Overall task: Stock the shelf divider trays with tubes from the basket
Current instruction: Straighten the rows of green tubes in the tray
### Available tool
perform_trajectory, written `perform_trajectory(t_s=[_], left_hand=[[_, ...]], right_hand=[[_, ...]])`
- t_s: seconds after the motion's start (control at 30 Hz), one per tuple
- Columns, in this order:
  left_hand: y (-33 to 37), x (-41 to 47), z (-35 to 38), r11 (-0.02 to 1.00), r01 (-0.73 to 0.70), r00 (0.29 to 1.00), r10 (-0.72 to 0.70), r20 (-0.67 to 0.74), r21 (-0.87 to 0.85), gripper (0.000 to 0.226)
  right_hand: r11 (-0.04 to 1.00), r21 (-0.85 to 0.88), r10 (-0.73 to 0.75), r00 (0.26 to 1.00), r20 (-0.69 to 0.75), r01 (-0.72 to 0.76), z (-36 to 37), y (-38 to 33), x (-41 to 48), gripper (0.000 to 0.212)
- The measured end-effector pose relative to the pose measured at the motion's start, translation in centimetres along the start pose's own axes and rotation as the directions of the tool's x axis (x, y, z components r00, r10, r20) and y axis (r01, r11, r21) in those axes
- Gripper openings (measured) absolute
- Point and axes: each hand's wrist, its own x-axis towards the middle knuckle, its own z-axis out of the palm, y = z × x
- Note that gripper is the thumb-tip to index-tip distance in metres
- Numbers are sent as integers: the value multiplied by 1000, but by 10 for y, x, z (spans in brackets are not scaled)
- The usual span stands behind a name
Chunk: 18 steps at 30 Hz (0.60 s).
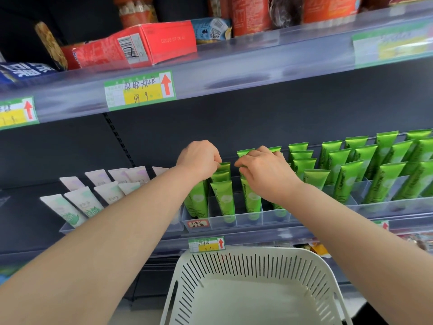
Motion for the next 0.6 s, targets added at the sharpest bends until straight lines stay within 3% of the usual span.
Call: perform_trajectory(t_s=[0.13,0.27,0.43,0.6], left_hand=[[-1,1,0,999,-19,1000,19,1,-32,8],[-5,6,-4,991,2,997,-11,-70,-135,17],[-11,15,-8,999,40,998,-39,-43,11,10],[-10,21,-2,998,45,999,-45,-3,51,18]], right_hand=[[1000,3,-2,1000,-8,2,1,-3,2,29],[1000,4,-7,1000,-8,7,2,-5,4,29],[1000,2,-7,1000,-9,7,3,-4,7,28],[1000,22,6,1000,-23,-5,2,0,7,30]])
